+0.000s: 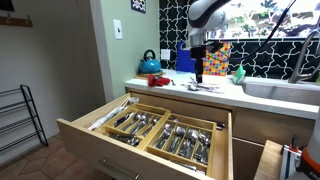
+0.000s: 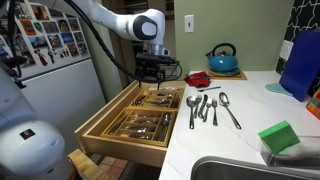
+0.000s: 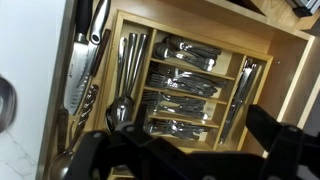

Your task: Remove one silver spoon from the left side of the open drawer and put it on the counter

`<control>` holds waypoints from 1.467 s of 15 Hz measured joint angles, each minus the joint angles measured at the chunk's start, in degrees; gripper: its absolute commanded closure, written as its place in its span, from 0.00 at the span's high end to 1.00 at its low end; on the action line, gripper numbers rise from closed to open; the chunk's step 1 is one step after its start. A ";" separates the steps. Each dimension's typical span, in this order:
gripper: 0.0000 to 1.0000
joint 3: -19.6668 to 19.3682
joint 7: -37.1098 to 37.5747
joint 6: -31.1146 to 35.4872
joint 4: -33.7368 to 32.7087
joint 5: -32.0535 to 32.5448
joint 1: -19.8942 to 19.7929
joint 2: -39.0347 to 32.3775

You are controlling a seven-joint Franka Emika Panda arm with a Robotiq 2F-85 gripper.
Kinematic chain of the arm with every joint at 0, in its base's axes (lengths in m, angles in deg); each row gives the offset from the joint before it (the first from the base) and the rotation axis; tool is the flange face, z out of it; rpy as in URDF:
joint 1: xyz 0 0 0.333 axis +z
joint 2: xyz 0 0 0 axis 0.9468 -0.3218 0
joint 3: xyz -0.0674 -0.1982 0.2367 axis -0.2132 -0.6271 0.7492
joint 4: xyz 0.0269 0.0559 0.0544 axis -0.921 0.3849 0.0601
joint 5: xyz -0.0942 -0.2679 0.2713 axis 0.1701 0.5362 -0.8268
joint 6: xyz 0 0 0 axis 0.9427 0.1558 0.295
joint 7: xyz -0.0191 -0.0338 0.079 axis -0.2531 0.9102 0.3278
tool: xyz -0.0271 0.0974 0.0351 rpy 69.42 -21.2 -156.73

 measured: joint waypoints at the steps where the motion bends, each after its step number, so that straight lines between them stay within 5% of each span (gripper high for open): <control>1: 1.00 0.35 -0.95 0.27 -1.94 -1.24 -0.11 -2.85; 12: 1.00 9.47 3.80 1.87 -22.47 -5.64 -2.75 -29.51; 22: 1.00 11.46 3.75 2.03 -25.58 -5.73 -4.16 -32.33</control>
